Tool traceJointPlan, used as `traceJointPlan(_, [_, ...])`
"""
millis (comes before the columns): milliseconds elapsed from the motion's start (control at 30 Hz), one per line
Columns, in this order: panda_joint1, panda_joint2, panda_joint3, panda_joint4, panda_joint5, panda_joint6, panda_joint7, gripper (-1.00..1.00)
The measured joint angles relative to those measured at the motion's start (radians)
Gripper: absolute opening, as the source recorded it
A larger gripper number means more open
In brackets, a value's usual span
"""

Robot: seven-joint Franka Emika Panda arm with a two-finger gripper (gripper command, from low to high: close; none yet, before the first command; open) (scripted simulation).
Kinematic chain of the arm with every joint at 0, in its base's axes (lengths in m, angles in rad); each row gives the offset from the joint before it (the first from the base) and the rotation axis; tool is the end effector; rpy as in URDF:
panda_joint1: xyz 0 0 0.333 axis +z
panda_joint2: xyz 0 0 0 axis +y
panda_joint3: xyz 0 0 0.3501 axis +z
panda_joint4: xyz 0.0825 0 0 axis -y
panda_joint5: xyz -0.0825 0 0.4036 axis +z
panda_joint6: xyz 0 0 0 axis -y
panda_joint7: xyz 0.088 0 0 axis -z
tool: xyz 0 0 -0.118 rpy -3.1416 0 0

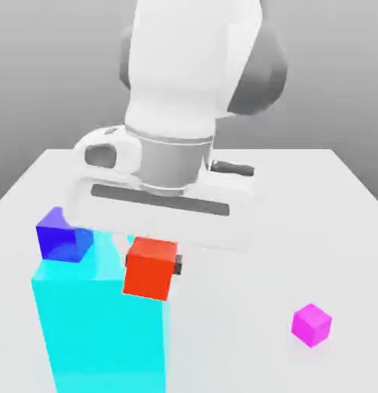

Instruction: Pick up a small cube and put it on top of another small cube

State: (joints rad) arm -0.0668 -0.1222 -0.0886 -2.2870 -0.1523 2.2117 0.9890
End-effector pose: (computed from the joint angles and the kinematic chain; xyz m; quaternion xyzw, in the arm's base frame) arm 0.5063 -0.0864 0.4194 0.8623 -0.5027 0.0443 0.0423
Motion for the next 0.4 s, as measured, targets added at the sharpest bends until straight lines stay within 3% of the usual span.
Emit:
traceJointPlan(167, [-0.080,-0.126,-0.089,0.023,0.093,-0.187,-0.001,-1.00])
traceJointPlan(267, [-0.088,-0.107,-0.102,-0.041,0.107,-0.108,-0.017,-1.00])
traceJointPlan(300, [-0.088,-0.096,-0.104,-0.064,0.109,-0.074,-0.019,1.00])
traceJointPlan(400, [-0.088,-0.096,-0.104,-0.064,0.109,-0.074,-0.019,1.00])
